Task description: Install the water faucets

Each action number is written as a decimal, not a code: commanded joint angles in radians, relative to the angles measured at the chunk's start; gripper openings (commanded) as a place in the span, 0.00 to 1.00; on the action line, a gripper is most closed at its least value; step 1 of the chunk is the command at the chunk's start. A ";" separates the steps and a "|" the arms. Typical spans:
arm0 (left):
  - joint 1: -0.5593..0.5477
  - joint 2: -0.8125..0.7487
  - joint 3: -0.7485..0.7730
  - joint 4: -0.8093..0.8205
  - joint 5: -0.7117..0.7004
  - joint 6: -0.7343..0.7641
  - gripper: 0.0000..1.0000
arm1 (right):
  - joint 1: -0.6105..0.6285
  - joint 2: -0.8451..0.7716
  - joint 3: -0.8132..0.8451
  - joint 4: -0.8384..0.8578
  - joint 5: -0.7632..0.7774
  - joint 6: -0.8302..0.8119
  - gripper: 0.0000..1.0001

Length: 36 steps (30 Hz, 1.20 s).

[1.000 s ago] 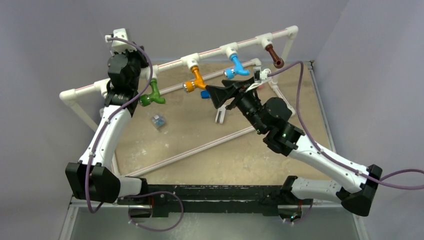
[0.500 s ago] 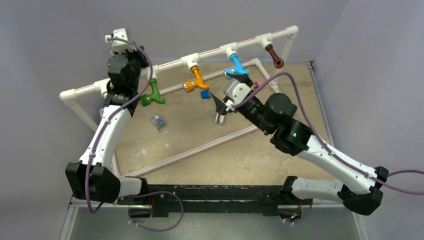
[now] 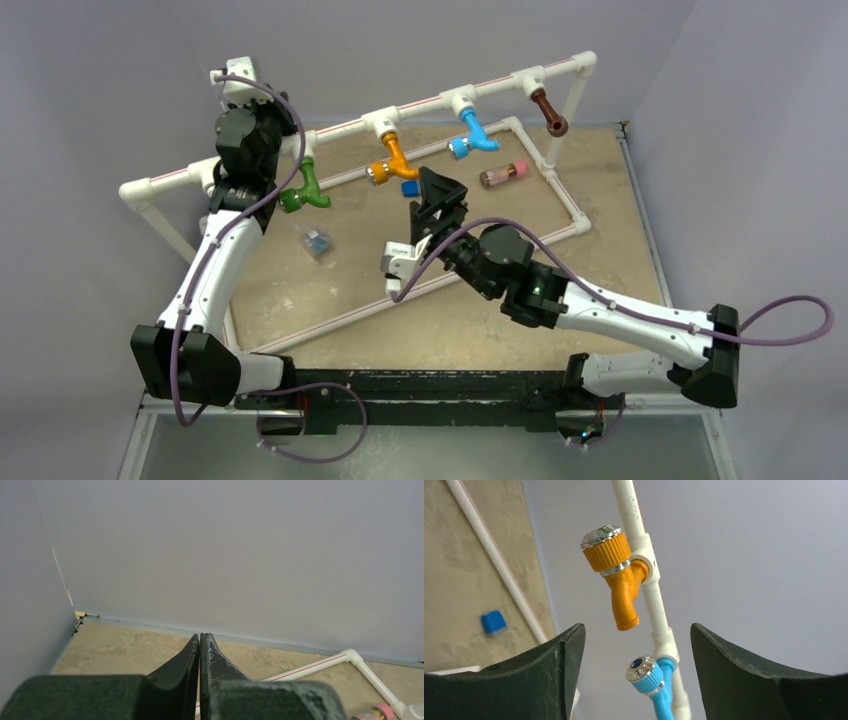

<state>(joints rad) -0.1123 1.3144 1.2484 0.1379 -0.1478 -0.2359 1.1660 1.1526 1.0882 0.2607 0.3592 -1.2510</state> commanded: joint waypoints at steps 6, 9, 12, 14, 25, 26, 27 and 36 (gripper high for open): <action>0.000 0.075 -0.075 -0.244 0.042 -0.004 0.00 | 0.010 0.138 -0.036 0.428 0.168 -0.390 0.78; 0.000 0.075 -0.075 -0.244 0.041 -0.003 0.00 | 0.009 0.192 -0.020 0.465 0.167 -0.402 0.78; 0.000 0.076 -0.075 -0.243 0.043 -0.003 0.00 | 0.008 0.240 0.009 0.492 0.140 -0.408 0.78; 0.000 0.077 -0.075 -0.244 0.041 -0.003 0.00 | 0.007 0.274 0.034 0.490 0.146 -0.403 0.78; 0.000 0.075 -0.073 -0.245 0.042 -0.003 0.00 | -0.045 0.405 0.138 0.534 0.201 -0.331 0.60; 0.000 0.076 -0.073 -0.244 0.042 -0.003 0.00 | -0.047 0.412 0.140 0.541 0.208 -0.323 0.56; 0.000 0.077 -0.073 -0.245 0.043 -0.003 0.00 | -0.050 0.417 0.142 0.549 0.214 -0.315 0.52; 0.002 0.078 -0.073 -0.245 0.043 -0.003 0.00 | -0.062 0.428 0.154 0.580 0.241 -0.125 0.00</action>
<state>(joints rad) -0.1112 1.3170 1.2503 0.1402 -0.1448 -0.2359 1.1099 1.5913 1.1931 0.7704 0.5682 -1.5326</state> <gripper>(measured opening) 0.002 0.364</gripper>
